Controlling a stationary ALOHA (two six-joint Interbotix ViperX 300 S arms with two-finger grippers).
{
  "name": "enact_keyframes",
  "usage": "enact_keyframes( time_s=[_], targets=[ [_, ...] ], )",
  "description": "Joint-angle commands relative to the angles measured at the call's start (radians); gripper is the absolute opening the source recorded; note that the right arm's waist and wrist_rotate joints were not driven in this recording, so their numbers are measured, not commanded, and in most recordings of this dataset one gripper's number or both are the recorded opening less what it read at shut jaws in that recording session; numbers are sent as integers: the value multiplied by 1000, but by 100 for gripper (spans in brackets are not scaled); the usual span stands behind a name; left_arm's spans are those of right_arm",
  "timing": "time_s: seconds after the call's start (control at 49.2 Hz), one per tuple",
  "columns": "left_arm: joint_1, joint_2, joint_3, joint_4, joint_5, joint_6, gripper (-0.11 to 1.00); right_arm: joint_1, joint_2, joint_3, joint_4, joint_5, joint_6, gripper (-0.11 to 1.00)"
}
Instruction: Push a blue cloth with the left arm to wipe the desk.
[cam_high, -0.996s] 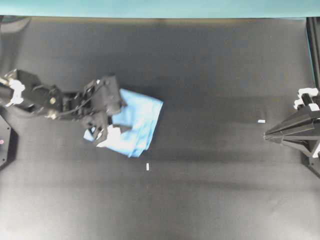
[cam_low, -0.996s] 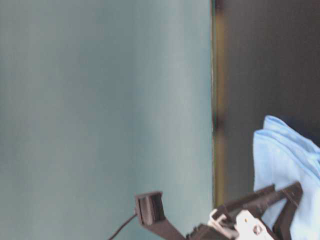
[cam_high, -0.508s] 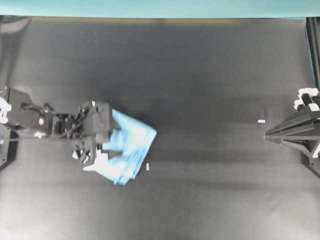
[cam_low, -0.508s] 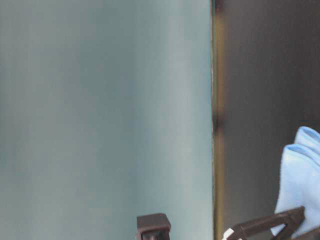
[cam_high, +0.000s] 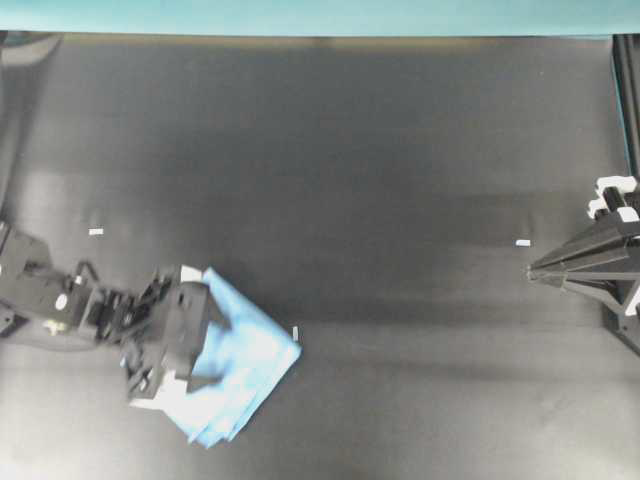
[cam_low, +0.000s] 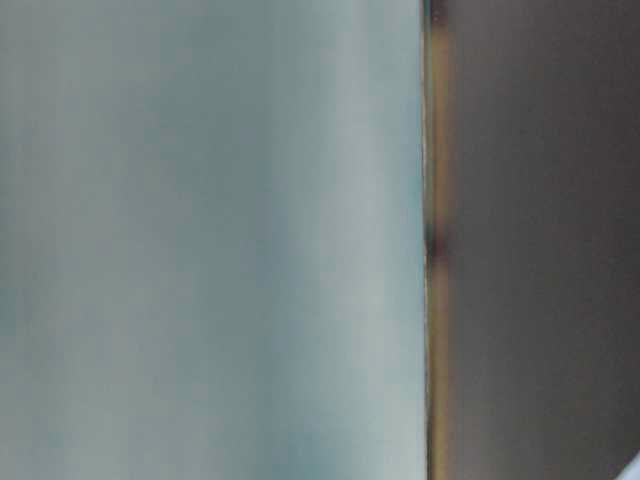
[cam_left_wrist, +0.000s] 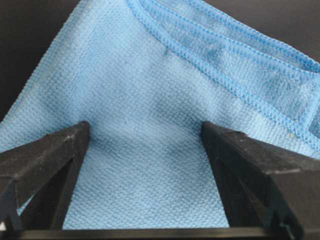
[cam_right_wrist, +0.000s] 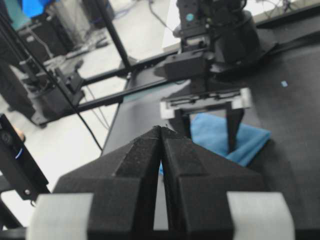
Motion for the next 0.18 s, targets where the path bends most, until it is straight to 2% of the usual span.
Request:
enact_keyframes(
  time_s=[0.0,0.163],
  targets=[
    [-71,-9,2,5,20,-20,89,0,3,-5,2,-5,0,-1],
    [-156,-31,2,3,29,-58,89,0,-2,-5,2,-5,-2,-1]
  ],
)
